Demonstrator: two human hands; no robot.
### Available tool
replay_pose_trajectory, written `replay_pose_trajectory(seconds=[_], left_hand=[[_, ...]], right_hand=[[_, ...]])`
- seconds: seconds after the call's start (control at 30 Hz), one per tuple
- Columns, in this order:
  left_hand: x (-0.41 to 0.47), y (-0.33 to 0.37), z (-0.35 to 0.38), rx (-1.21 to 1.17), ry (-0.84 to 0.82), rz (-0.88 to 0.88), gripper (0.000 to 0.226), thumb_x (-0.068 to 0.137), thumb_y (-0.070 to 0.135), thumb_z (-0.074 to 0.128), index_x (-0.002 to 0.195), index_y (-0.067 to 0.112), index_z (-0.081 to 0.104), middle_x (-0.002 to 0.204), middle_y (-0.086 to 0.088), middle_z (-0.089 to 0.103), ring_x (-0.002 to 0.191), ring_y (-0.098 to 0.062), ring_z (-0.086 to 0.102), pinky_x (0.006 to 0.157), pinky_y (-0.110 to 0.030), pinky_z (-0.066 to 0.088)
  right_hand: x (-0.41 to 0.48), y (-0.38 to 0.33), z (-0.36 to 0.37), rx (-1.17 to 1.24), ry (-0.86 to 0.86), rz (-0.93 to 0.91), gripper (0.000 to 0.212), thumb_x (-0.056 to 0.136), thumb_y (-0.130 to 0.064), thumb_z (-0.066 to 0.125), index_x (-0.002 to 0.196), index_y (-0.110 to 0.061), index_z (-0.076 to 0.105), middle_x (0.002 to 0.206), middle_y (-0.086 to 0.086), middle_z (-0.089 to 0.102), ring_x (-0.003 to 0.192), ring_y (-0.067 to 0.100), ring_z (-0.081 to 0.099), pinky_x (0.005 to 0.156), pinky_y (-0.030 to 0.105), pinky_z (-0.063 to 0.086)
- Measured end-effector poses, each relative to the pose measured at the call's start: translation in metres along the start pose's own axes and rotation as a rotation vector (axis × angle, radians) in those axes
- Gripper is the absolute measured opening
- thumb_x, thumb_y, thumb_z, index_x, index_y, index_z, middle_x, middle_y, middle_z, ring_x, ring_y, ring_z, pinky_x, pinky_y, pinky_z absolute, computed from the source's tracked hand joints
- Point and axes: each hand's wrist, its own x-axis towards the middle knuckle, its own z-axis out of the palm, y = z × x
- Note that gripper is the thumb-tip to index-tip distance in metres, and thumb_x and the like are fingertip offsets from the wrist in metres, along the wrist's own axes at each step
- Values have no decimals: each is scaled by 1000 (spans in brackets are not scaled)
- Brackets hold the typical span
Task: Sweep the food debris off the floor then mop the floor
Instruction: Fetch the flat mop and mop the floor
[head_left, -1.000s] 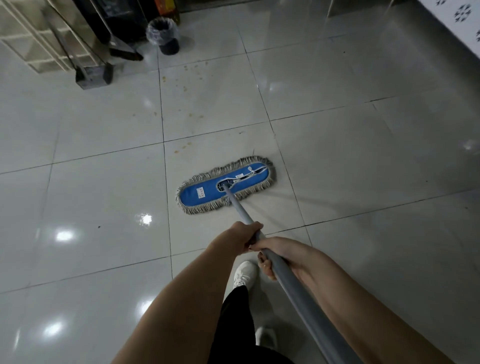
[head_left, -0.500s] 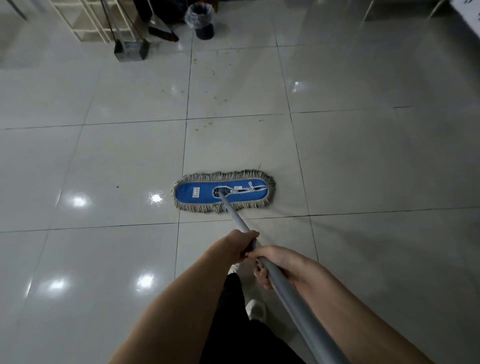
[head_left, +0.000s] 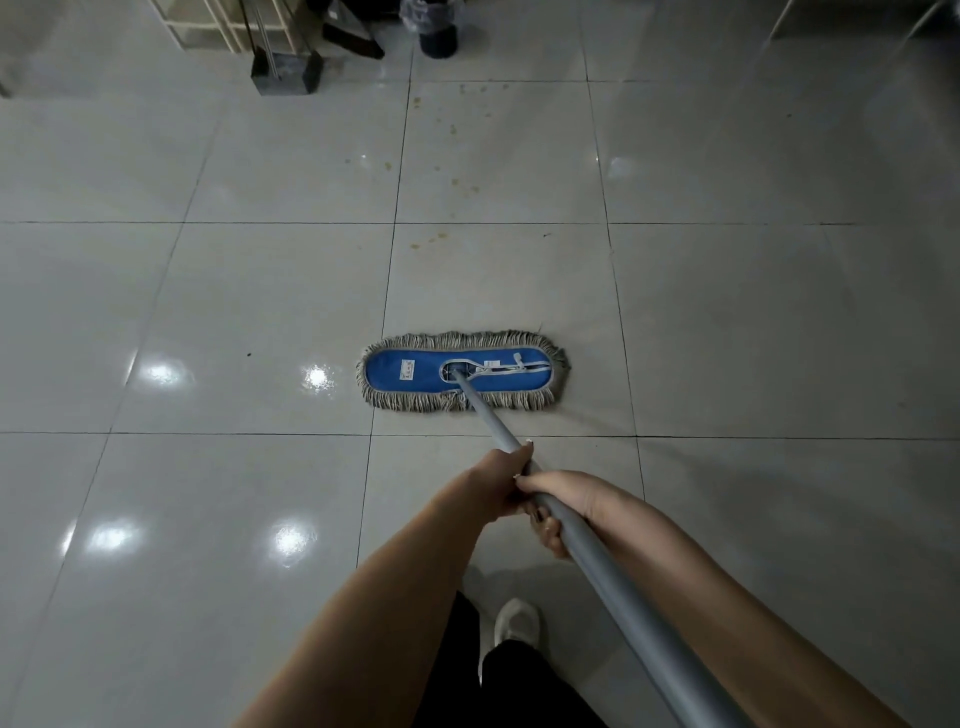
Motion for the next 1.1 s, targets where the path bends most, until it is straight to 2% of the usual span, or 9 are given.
replay_pose_trajectory(seconds=[0.33, 0.57, 0.73, 0.97, 1.1], left_hand=[[22, 54, -41, -3, -13, 30, 35, 99, 34, 40, 79, 5, 42, 65, -9, 46, 25, -10, 48, 30, -15, 38], [50, 124, -88, 13, -23, 39, 36, 99, 35, 41, 80, 4, 42, 64, -12, 46, 24, -13, 47, 30, -15, 38], [71, 173, -124, 1, -9, 29, 38, 97, 36, 45, 78, 4, 42, 66, -11, 47, 31, -15, 51, 31, -18, 42], [89, 218, -159, -76, 50, 65, 49, 93, 49, 47, 76, 3, 49, 56, -5, 45, 29, -9, 43, 33, -14, 35], [95, 240, -173, -69, 62, 79, 46, 95, 44, 46, 73, 3, 49, 54, -4, 42, 22, -6, 38, 32, -14, 33]], right_hand=[[12, -64, 33, -73, 82, -36, 43, 94, -32, 52, 58, -11, 40, 31, -3, 39, 20, 6, 36, 27, 8, 29], [29, -144, 66, -113, 124, -41, 43, 93, -34, 50, 57, -12, 40, 31, -3, 39, 20, 6, 38, 29, 7, 30], [47, -199, 92, -101, 144, -87, 44, 94, -36, 49, 59, -12, 40, 31, -4, 39, 21, 6, 39, 29, 8, 31], [64, -260, 121, 16, 114, -72, 50, 95, -46, 45, 59, -12, 38, 34, -2, 38, 21, 6, 37, 28, 9, 31], [68, -288, 132, 2, 109, -50, 50, 94, -48, 43, 59, -13, 36, 33, -2, 37, 21, 7, 36, 29, 9, 31]])
